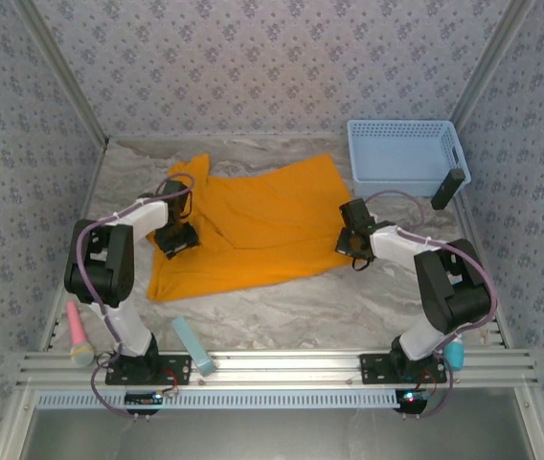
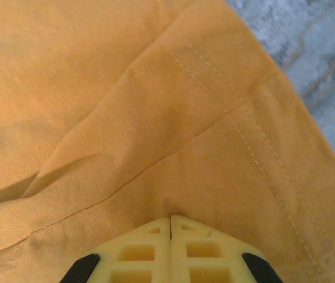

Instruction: Fold the inside-out t-shirt

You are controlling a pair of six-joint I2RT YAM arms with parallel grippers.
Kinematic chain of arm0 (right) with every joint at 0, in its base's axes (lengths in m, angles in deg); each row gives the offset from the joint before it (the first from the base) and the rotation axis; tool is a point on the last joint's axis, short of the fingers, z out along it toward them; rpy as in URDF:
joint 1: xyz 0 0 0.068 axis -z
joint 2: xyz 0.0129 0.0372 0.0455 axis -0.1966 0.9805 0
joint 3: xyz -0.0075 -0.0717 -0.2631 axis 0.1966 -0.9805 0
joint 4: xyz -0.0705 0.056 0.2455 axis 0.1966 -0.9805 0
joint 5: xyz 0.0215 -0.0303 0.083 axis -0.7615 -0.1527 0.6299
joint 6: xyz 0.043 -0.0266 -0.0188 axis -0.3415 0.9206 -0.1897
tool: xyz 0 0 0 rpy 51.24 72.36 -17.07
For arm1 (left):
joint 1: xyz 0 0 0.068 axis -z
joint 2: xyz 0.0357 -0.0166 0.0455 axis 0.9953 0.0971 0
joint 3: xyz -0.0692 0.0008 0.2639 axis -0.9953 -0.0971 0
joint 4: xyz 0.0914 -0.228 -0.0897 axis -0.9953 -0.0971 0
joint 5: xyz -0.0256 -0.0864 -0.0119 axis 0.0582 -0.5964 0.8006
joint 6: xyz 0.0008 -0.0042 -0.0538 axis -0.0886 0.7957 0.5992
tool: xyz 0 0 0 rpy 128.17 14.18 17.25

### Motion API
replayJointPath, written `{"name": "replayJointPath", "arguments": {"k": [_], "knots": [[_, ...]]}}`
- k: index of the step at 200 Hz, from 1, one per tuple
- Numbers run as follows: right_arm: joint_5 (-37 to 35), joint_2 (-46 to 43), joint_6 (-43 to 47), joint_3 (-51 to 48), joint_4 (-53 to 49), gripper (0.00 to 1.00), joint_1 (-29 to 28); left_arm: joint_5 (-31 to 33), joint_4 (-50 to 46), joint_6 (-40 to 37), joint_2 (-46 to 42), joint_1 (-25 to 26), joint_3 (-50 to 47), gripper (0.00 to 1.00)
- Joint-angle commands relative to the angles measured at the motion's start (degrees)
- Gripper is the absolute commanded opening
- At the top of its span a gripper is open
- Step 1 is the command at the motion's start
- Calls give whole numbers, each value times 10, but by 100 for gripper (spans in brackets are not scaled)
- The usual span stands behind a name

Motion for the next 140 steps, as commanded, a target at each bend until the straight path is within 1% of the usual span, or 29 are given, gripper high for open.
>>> {"name": "replayJointPath", "arguments": {"k": [1,12,26,39,49,59,67,76,85,96,109,118,128,140], "knots": [[-42,-30,-96,-30,-126,0,-32,9,30,-18,8,-2,5,45],[-32,-47,-131,-44,-167,0,-59,0,36,-36,10,-2,7,45],[-12,-67,-190,-73,-214,0,-106,-8,32,-58,16,-2,16,45],[-11,-88,-253,-95,-252,0,-171,-20,31,-76,16,-2,20,46],[-29,-103,-298,-98,-296,0,-221,-25,35,-86,9,-2,18,47],[-62,-122,-337,-87,-353,0,-268,-26,39,-97,-2,-2,13,48],[-89,-141,-362,-74,-398,0,-295,-25,41,-104,-12,-2,10,48],[-101,-164,-362,-62,-430,0,-315,-22,39,-105,-23,-3,9,49],[-100,-187,-332,-52,-431,0,-320,-26,35,-103,-31,-6,11,49],[-91,-212,-280,-39,-419,8,-316,-31,26,-96,-44,-11,14,50],[-96,-231,-186,-12,-372,20,-297,-48,22,-94,-59,-21,17,52],[-92,-232,-106,10,-321,27,-281,-59,22,-88,-67,-27,19,52],[-53,-222,-3,36,-238,34,-262,-73,25,-85,-72,-34,23,52],[27,-186,110,66,-121,35,-246,-92,31,-86,-72,-42,30,52]]}}
